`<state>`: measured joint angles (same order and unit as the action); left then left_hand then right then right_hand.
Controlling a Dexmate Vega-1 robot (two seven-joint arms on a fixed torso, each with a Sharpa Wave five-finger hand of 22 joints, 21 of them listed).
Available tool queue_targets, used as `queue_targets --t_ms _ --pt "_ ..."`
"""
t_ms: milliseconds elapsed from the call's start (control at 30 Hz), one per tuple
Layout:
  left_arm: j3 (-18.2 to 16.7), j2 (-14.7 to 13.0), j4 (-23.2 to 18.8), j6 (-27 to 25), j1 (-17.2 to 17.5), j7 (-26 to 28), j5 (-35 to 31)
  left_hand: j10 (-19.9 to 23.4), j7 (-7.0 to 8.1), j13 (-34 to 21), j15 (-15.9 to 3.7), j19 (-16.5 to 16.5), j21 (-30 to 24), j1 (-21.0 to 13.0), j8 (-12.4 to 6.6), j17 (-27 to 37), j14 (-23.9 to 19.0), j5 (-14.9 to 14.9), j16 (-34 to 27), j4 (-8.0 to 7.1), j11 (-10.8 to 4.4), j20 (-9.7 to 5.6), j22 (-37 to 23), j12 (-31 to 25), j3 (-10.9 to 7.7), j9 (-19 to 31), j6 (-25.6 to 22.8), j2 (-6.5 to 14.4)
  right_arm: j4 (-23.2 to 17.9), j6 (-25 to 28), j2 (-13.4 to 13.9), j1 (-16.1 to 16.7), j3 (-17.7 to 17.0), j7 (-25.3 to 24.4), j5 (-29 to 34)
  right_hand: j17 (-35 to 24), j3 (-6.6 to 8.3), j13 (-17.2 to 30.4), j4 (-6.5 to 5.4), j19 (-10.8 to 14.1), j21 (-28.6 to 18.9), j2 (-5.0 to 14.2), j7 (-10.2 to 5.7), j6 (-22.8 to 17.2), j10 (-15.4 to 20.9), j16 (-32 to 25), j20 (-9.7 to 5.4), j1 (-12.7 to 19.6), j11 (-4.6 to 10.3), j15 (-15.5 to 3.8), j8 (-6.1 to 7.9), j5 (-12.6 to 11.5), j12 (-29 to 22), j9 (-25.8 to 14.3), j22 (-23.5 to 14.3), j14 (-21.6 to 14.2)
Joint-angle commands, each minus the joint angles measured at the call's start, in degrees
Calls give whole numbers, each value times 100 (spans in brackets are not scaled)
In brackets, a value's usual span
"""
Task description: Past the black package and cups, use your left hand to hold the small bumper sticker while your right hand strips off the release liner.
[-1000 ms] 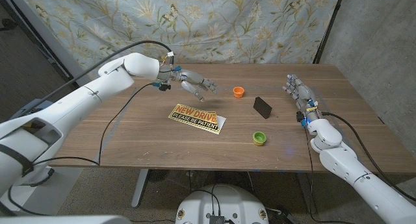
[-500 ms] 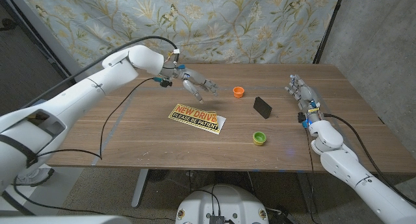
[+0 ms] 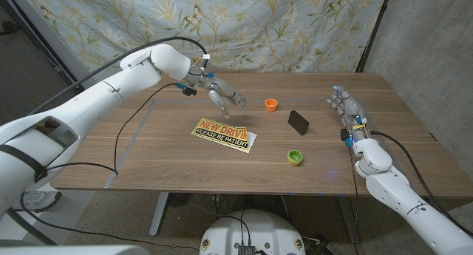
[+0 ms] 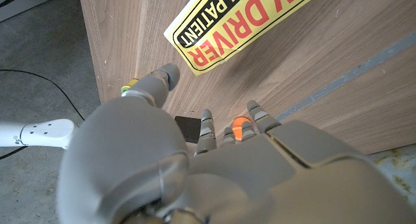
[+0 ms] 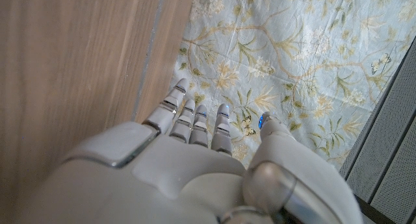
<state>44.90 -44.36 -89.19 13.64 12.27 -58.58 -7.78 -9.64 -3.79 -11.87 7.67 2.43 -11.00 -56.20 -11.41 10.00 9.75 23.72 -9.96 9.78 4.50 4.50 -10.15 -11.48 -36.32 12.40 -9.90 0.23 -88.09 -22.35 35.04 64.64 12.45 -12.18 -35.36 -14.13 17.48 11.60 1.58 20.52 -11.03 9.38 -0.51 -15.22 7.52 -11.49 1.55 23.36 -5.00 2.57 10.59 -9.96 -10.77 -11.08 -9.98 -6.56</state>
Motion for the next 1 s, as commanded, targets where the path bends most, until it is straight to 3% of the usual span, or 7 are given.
queue_targets --t_ms 33,400,1000 --pt "173 155 71 92 -149 -205 -275 -171 21 -7 -7 -25 5 -88 12 22 110 1 -11 7 1 23 -14 18 16 10 57 31 87 -148 -97 36 -44 -22 -6 -17 30 26 26 2 -8 -23 8 48 -26 -33 11 -60 9 57 -23 -24 20 -14 -14 -4" --pt "353 439 357 432 -274 -73 -539 -196 12 -11 -23 -15 -10 -145 12 23 100 4 -31 6 -8 0 -15 3 37 16 110 50 338 -387 -244 19 -56 87 -97 -20 31 28 29 -11 -8 -21 -1 72 -60 -36 21 -72 7 73 -15 -24 15 -16 -14 18" --pt "674 838 763 662 -493 -179 -747 -193 25 -14 -41 -12 -24 -219 -53 23 87 5 -46 4 -19 -12 -16 -26 70 29 7 71 406 -529 -268 202 -216 -10 -168 -21 36 29 44 -27 -12 -22 -13 81 -134 -45 27 -84 -8 90 7 -26 11 -19 -14 42"
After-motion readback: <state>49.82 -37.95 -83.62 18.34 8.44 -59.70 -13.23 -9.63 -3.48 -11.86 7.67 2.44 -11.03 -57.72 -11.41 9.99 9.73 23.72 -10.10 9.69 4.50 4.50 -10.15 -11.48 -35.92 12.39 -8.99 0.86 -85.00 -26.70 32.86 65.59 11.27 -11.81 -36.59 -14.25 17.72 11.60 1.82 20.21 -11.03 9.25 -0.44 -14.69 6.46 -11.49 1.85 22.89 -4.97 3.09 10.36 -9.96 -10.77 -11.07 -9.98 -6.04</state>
